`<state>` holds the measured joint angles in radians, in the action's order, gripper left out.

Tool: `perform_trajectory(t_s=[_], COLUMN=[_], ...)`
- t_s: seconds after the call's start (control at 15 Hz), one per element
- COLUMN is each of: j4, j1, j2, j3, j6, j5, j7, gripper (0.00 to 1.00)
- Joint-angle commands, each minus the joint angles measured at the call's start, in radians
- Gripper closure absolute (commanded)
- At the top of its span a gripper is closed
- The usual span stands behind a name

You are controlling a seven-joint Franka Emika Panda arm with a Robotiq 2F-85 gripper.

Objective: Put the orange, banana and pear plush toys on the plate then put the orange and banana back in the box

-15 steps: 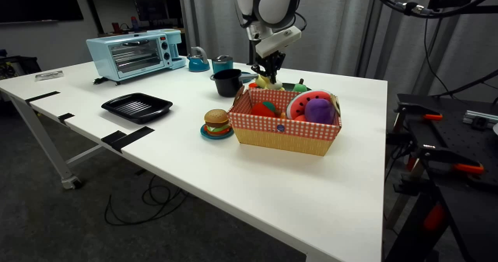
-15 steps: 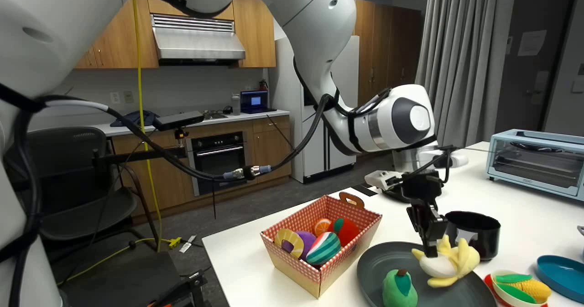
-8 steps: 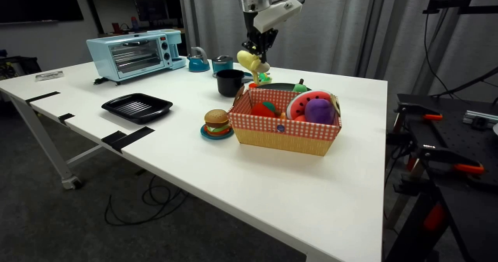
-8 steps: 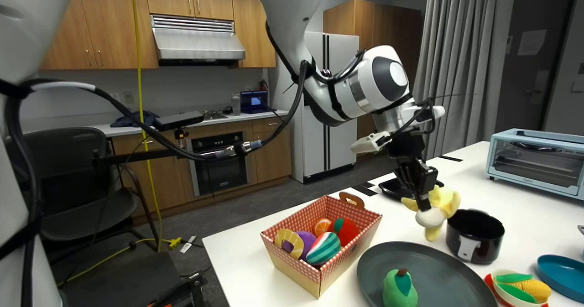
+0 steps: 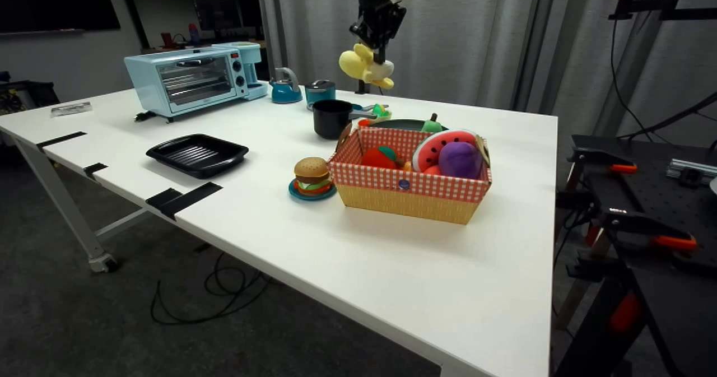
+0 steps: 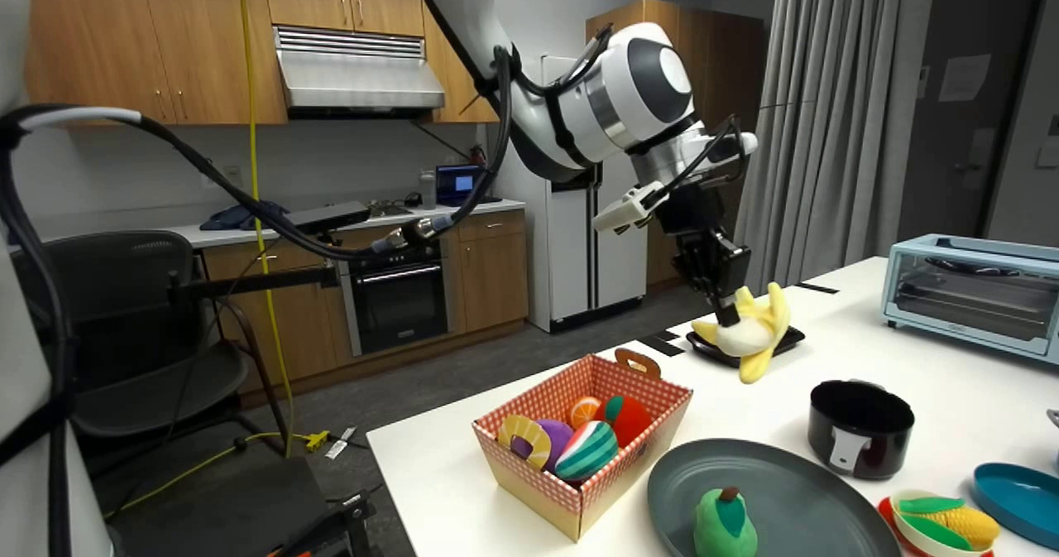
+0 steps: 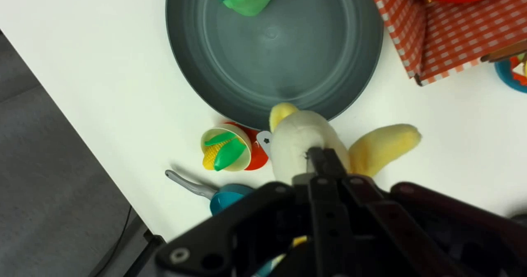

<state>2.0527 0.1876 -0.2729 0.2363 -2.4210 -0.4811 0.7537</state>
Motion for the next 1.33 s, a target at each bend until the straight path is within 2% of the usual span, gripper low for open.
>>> perform_trajectory(t_s=[0.0,0.47,0.87,1.13,1.2,1.27], j4=[0.108,0.235,0.374,0.434,0.441,0.448], j1=[-0.011,-0.011,-0.034,-0.046,-0.048,-0.051], j2=[0.106,0.207,0.303,0.339,0.342,0.346], j3=[-0.07,-0.201,-0.256,-0.281,-0.285,-0.287], j6=[-0.004,0.016,0.021,0.029,0.037,0.042], j5=[-0.023,0.003,0.054,0.136,0.156,0.168], j7=[-0.006,-0.018,-0.047,-0.142,-0.179,-0.204], gripper=[1.0,1.0,1.0,1.0,0.74,0.73])
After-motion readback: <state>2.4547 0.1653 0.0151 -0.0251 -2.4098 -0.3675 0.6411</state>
